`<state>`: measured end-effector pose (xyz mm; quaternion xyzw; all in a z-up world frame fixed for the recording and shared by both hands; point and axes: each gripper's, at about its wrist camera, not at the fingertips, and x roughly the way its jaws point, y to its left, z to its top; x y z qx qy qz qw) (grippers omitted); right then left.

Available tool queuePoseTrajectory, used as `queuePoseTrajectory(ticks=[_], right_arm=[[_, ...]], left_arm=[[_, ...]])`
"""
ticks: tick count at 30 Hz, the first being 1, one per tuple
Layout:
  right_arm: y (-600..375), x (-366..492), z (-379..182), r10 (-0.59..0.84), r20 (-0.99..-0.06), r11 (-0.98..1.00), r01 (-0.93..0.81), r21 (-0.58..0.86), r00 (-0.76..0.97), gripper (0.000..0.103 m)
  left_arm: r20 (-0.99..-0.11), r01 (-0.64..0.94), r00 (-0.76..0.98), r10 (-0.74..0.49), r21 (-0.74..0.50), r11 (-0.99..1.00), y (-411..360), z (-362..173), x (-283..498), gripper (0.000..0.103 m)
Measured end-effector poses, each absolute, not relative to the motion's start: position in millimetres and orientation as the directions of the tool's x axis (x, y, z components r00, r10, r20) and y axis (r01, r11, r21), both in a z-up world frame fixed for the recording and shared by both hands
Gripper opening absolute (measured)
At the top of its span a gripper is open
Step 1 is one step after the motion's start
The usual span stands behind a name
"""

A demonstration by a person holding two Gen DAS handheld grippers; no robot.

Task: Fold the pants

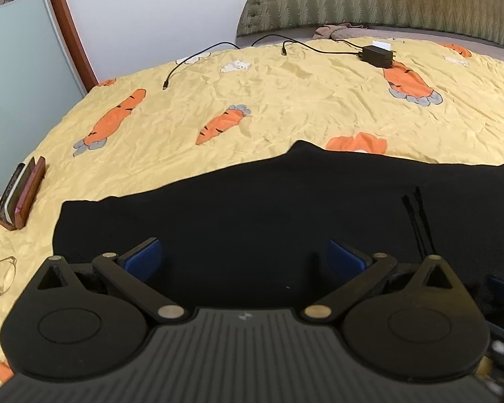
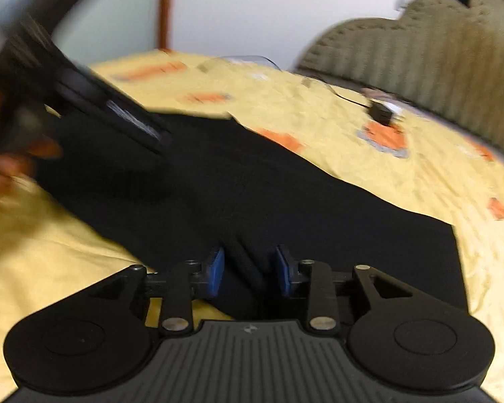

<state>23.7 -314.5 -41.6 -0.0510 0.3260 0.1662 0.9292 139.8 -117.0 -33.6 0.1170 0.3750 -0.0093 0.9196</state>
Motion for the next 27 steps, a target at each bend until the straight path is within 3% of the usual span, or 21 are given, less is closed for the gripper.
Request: queuePoseTrajectory(ticks=[2,4,7,9,12,14,15,17,20,24,27], right_arm=[[-328,16,-25,0.345,-0.555,0.930,-0.354,0.095,0.757,0.032],[-335,23,-19,0.283,-0.538,0.956,-0.278,0.093,0.794,0.032],[-323,47,-36,0.129,-0.624,0.979,-0.198,-0.042,0.771,0.032],[-307,59,-57,0.091,-0.691,0.965,-0.234,-0.115,0.717,0.032],[-296,53,-55,0.032,-0.663,0.960,-0.208,-0.189,0.748,0.034],[-299,49,-48,0.065,-0.632,0.976,-0.183,-0.122,0.772,0.044],[-298,49,-49,0.088,-0.639,0.976,-0.194,-0.097,0.764,0.056],[-289,58,-60,0.073,-0.687,0.961,-0.234,-0.145,0.723,0.059],[-281,52,-48,0.006,-0.647,0.977,-0.143,-0.160,0.763,0.060],[-262,27,-21,0.089,-0.547,0.990,-0.136,-0.044,0.832,0.060],[-228,14,-15,0.135,-0.525,0.978,-0.198,-0.066,0.840,0.061]], left_arm=[[-0.692,0.098,0.719,0.070,0.201,0.975,-112,-33,141,0.103],[-0.705,0.098,0.706,0.065,0.188,0.977,-108,-33,142,0.103],[-0.716,0.114,0.697,0.041,0.167,0.979,-101,-32,138,0.103],[-0.713,0.119,0.700,0.038,0.170,0.978,-95,-29,134,0.103],[-0.704,0.127,0.709,0.038,0.181,0.975,-82,-24,129,0.103],[-0.703,0.122,0.711,0.037,0.175,0.977,-72,-23,128,0.103],[-0.707,0.121,0.706,0.030,0.162,0.979,-66,-22,128,0.103],[-0.726,0.143,0.687,0.005,0.142,0.979,-58,-24,128,0.103],[-0.729,0.167,0.685,-0.001,0.156,0.974,-49,-27,123,0.103],[-0.723,0.145,0.691,0.014,0.158,0.977,-29,-27,121,0.103],[-0.719,0.117,0.694,0.038,0.164,0.979,-12,-26,122,0.103]])
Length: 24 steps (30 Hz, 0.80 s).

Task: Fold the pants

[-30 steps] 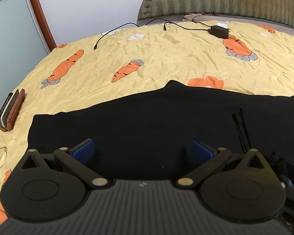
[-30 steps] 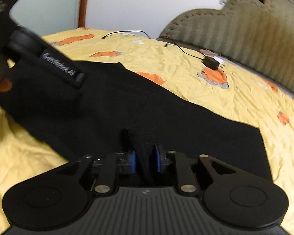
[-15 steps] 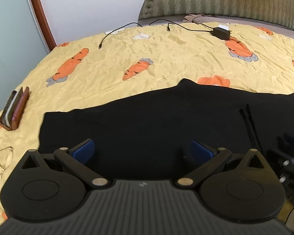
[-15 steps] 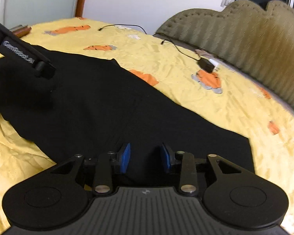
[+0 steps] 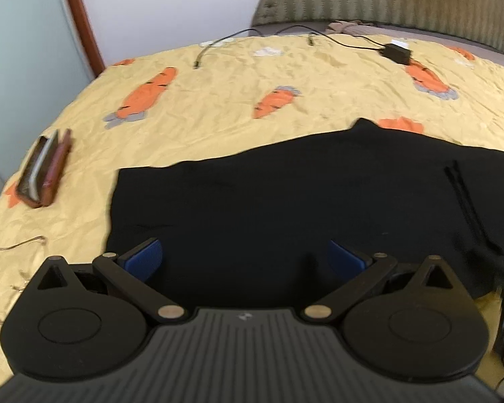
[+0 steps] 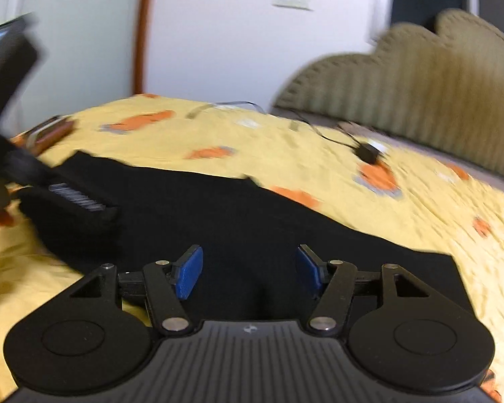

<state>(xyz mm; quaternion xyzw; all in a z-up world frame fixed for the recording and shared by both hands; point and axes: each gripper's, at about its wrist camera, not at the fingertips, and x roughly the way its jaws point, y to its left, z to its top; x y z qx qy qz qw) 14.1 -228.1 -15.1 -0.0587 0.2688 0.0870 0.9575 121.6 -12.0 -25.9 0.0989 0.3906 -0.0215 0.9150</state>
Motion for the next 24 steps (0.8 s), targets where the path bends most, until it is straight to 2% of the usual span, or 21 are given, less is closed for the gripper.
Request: queuePoseTrajectory(ticks=[3,11,24], right_arm=[[-197,9,-15,0.183,-0.521,0.961,-0.263,-0.084,0.834,0.067],[-149,7,-15,0.235,-0.546,0.939,-0.333,-0.086,0.804,0.067],[-110,12,-17,0.221,-0.552,0.907,-0.378,-0.187,0.804,0.068]], left_arm=[[-0.706,0.077,0.704,0.082,0.190,0.979,7,-24,119,0.103],[-0.704,0.008,0.697,0.134,0.194,0.981,57,-25,114,0.103],[-0.717,-0.050,0.679,0.157,0.168,0.985,100,-29,113,0.103]])
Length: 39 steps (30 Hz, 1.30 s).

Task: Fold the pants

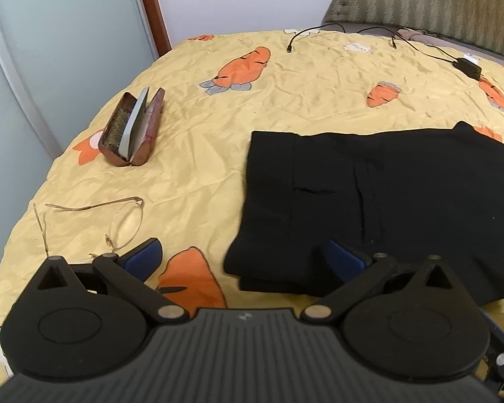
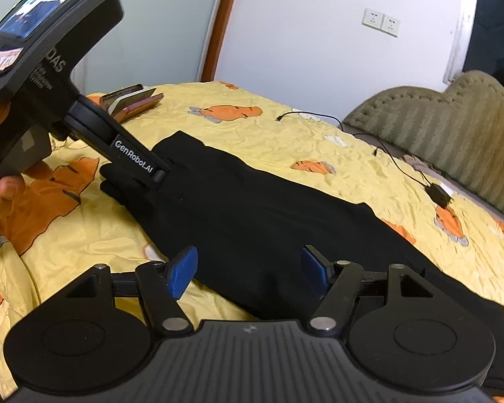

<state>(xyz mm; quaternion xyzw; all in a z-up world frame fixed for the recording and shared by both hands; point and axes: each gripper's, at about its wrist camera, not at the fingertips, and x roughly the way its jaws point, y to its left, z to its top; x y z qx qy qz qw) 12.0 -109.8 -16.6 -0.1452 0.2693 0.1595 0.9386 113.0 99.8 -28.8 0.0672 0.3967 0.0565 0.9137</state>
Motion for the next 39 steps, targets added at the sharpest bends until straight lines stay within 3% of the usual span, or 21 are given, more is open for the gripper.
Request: queuePoseTrajectory(ticks=[11,18,25,31,39], right_arm=[[-94,12,-17,0.219,-0.552,0.892,-0.394,-0.221,0.804,0.068],[-61,4,-20,0.187,-0.494,0.821,-0.411,-0.396,0.849,0.068],[-22,2,-26,0.263,-0.476,0.722,-0.499,-0.480,0.839,0.068],[15,2,-44,0.252,-0.441,0.593,-0.497,-0.633,0.862,0.068],[30,13,-61,0.211,-0.432,0.515,-0.475,-0.714,0.877,0.066]], left_arm=[[-0.718,-0.059,0.677,0.163,0.167,0.984,111,-31,113,0.103],[-0.721,-0.146,0.667,0.187,0.119,0.982,151,-23,118,0.103],[-0.717,-0.191,0.663,0.213,0.113,0.975,176,-20,116,0.103],[-0.720,-0.205,0.657,0.222,0.112,0.972,185,-20,115,0.103],[-0.733,-0.175,0.648,0.208,0.122,0.977,181,-20,121,0.103]])
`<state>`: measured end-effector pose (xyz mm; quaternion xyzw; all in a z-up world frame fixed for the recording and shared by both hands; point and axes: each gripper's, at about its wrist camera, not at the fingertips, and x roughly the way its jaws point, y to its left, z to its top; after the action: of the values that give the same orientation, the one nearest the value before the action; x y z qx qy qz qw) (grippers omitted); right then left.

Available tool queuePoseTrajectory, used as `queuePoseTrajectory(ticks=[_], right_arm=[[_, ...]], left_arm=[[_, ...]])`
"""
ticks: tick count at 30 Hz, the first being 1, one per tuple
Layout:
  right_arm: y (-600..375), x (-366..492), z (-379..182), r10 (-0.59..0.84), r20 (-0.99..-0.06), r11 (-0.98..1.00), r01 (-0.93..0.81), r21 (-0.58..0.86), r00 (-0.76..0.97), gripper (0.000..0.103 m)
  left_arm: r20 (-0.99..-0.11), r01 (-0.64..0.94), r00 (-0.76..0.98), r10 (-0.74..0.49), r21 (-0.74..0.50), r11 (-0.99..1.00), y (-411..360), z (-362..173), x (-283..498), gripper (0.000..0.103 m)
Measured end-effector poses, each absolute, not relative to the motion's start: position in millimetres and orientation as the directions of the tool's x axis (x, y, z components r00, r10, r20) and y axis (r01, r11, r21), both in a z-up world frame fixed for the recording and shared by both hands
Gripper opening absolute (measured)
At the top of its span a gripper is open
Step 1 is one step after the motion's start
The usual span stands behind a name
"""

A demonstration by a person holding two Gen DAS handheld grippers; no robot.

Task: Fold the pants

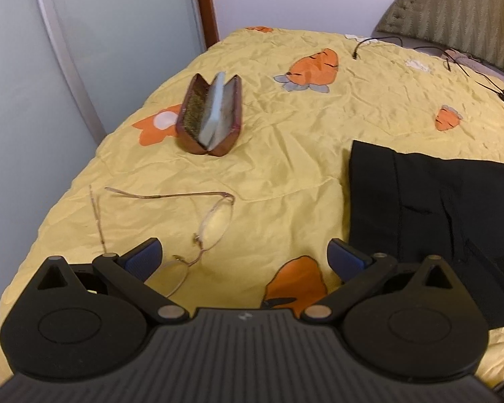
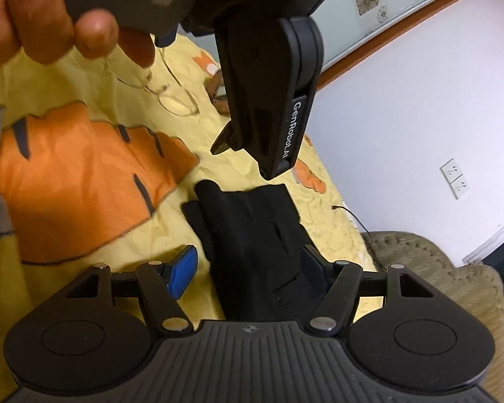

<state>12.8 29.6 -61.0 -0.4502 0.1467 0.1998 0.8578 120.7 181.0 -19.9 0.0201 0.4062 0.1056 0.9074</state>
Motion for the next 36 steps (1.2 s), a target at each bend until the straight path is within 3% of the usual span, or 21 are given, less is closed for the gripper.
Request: queuePoseTrajectory(ticks=[3,5,7,11,12,13,17,22,30,36], right_arm=[[28,19,-67,0.190,-0.422,0.501,-0.458,-0.734,0.886,0.066],[31,18,-70,0.196,-0.414,0.471,-0.455,-0.756,0.889,0.058],[37,15,-76,0.202,-0.404,0.429,-0.451,-0.783,0.892,0.041],[44,13,-88,0.216,-0.392,0.368,-0.446,-0.816,0.895,0.026],[45,13,-89,0.219,-0.394,0.363,-0.449,-0.816,0.893,0.014],[45,13,-89,0.220,-0.395,0.373,-0.451,-0.811,0.892,0.011],[31,20,-70,0.254,-0.416,0.527,-0.485,-0.698,0.873,0.008],[-4,38,-34,0.329,-0.453,0.729,-0.527,-0.437,0.829,0.008],[-33,47,-15,0.368,-0.451,0.795,-0.527,-0.301,0.813,0.008],[-36,44,-14,0.378,-0.449,0.794,-0.532,-0.292,0.810,0.008]], left_arm=[[-0.743,-0.162,0.640,0.198,0.121,0.979,177,-19,125,0.103],[-0.735,-0.165,0.647,0.204,0.126,0.978,174,-17,126,0.103],[-0.732,-0.166,0.648,0.208,0.131,0.977,172,-16,128,0.103],[-0.727,-0.171,0.648,0.227,0.151,0.974,170,-14,128,0.103],[-0.728,-0.170,0.647,0.225,0.150,0.974,170,-14,128,0.103],[-0.731,-0.172,0.645,0.222,0.144,0.974,171,-13,129,0.103],[-0.777,-0.159,0.616,0.129,0.038,0.987,178,-12,133,0.103],[-0.813,-0.178,0.570,-0.119,-0.263,0.948,198,-11,145,0.103],[-0.814,-0.200,0.499,-0.299,-0.444,0.874,183,-19,170,0.103],[-0.783,-0.261,0.471,-0.407,-0.564,0.784,177,-38,185,0.103]])
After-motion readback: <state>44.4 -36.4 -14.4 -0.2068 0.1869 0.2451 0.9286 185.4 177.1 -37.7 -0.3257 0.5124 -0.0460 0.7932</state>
